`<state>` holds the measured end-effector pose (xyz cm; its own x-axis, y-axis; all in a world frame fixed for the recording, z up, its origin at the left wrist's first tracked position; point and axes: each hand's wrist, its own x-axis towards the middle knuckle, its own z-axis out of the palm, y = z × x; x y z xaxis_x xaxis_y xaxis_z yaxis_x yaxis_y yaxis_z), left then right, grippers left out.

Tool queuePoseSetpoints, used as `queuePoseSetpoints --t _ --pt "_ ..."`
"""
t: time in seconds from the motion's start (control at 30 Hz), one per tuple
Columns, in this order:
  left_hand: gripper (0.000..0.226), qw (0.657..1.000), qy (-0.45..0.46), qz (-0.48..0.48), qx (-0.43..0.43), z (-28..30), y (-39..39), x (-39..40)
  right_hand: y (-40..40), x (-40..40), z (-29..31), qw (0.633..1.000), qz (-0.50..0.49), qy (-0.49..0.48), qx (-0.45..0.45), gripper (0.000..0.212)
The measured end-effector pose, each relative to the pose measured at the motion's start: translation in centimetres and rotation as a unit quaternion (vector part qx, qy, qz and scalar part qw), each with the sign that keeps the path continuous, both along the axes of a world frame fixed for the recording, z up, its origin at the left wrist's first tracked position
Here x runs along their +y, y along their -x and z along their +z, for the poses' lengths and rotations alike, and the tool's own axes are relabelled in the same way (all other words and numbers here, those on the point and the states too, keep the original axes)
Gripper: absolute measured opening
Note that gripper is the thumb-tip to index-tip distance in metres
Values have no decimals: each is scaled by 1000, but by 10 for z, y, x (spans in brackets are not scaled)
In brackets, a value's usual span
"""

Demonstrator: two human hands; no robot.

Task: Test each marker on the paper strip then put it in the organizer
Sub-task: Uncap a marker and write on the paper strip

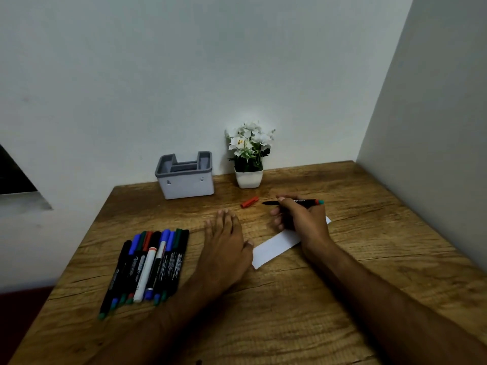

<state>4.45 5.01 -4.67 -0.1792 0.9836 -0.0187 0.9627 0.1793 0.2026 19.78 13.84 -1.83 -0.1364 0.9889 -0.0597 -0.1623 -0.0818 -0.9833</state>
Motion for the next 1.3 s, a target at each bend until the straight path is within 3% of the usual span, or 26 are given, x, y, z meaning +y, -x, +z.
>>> queuePoseSetpoints --t 0.23,0.37,0.63,0.93,1.2,1.3 --pt "74 999 23 -30 -11 0 -4 1 -18 17 -4 999 26 -31 -3 15" --pt "75 998 28 -40 33 -2 -4 0 -16 20 -3 999 12 -33 -12 12" --pt "75 997 10 -44 60 -6 -6 -4 -18 -22 1 988 61 -110 -85 7" --pt "73 998 -2 -37 51 -8 -6 -2 -28 -36 -11 959 78 -169 -214 21" --pt "71 999 6 -47 -3 -3 -2 -3 -26 -37 -15 960 60 -176 -209 17" --pt "76 998 16 -55 16 -3 -1 -3 -27 -36 -17 958 62 -178 -217 17"
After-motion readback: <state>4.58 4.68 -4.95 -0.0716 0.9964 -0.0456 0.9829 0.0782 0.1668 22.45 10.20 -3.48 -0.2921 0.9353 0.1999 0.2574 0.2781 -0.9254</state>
